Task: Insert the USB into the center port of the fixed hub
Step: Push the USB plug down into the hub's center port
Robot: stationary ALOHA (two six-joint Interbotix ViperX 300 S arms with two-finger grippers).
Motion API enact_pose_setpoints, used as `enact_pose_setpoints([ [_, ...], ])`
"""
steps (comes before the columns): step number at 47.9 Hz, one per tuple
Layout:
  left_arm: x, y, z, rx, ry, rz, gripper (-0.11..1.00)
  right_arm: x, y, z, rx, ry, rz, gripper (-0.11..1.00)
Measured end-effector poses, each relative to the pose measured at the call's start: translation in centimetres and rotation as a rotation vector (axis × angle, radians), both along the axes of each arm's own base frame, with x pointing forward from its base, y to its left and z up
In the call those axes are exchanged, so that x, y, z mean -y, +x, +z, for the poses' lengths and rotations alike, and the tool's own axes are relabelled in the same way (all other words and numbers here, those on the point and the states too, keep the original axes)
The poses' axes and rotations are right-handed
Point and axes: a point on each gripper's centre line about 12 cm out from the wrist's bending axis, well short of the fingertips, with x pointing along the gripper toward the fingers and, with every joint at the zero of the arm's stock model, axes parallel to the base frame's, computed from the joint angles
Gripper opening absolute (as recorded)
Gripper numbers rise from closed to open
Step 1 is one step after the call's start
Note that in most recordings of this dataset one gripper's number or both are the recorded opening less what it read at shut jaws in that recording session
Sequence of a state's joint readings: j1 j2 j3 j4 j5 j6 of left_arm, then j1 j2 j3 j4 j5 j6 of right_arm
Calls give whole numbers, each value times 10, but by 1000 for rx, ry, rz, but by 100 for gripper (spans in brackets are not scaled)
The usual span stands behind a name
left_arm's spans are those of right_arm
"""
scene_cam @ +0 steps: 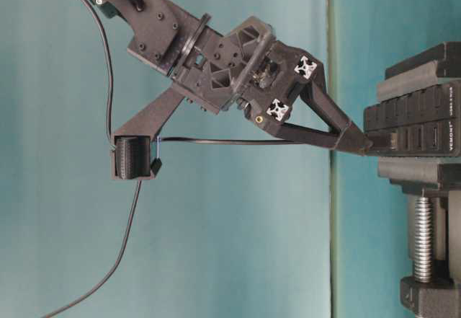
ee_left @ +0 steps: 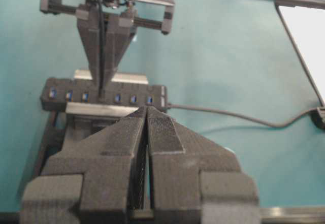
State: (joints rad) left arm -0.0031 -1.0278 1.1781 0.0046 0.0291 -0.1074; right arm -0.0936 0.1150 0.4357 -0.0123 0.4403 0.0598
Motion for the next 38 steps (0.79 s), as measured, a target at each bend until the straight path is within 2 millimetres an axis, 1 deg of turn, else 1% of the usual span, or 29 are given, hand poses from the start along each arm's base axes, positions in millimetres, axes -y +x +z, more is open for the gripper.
enact_pose_setpoints([
  [38, 0, 0, -1, -3, 0, 0, 0, -1, -2, -9, -19, 6, -1, 6],
])
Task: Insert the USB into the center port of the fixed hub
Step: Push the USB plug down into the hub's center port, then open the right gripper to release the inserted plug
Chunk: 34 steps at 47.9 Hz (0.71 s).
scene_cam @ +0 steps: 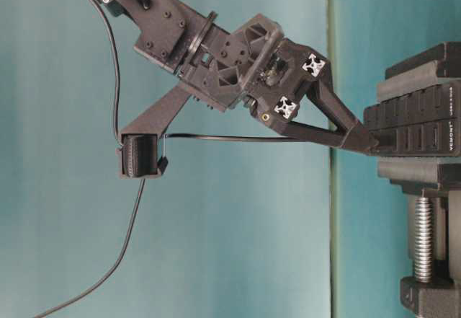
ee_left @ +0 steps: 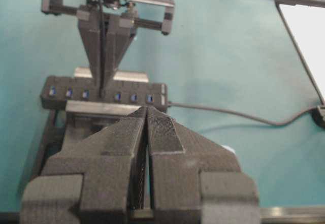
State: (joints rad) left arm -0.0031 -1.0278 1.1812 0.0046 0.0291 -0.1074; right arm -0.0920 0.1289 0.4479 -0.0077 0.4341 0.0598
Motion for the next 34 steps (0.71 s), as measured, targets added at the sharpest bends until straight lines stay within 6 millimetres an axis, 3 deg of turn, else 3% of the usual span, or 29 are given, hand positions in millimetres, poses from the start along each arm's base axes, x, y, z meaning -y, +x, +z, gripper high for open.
enact_pose_setpoints([
  [34, 0, 0, 0, 0, -15, 3, 0, 1, 0, 4, 27, -3, -2, 6],
])
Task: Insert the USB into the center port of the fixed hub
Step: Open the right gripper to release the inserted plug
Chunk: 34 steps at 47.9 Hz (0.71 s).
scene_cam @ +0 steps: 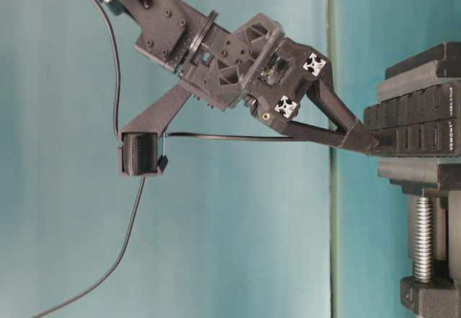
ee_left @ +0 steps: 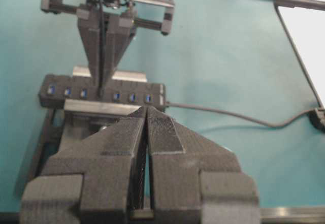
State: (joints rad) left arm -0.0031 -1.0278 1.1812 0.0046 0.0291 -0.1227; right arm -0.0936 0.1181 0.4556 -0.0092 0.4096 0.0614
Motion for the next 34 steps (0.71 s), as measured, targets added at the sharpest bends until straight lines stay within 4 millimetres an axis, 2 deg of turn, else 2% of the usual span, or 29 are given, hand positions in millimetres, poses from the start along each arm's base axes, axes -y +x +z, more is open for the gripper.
enact_pose_setpoints([
  [9, 0, 0, 0, 3, 1, 0, 0, -1, 2, 3, 41, -1, 0, 6],
  [16, 0, 0, 0, 3, 0, 0, 0, -1, 3, 4, 52, -3, 1, 12],
  [22, 0, 0, 1, 5, 1, 0, 0, 0, 4, 4, 58, -3, 0, 28],
  [31, 0, 0, 1, 5, 0, 0, 0, 0, 4, 4, 61, -3, 0, 68],
  [34, 0, 0, 1, 6, 0, 0, 0, 0, 4, 4, 60, -1, -4, 77],
])
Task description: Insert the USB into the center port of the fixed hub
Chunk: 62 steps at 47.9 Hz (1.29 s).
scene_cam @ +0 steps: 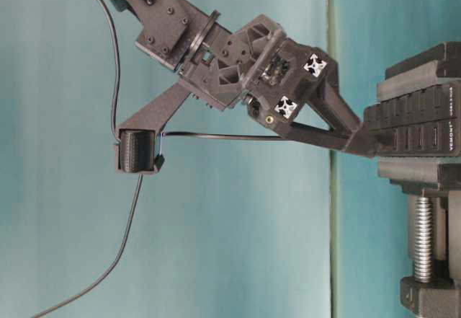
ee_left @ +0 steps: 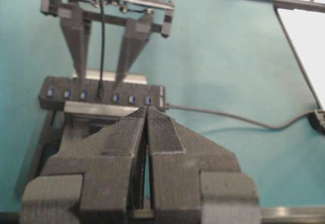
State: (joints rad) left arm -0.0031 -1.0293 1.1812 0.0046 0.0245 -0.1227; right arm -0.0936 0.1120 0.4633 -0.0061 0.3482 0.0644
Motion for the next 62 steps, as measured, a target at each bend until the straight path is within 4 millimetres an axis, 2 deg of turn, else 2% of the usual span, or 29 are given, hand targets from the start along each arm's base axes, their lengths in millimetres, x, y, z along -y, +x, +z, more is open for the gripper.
enact_pose_setpoints([
  [46, 0, 0, -1, -2, 0, 0, 0, 0, -3, -1, -1, 9, -12, 78],
  [62, 0, 0, 0, 0, 0, 0, 0, -1, -14, 13, 39, 6, -12, 78],
])
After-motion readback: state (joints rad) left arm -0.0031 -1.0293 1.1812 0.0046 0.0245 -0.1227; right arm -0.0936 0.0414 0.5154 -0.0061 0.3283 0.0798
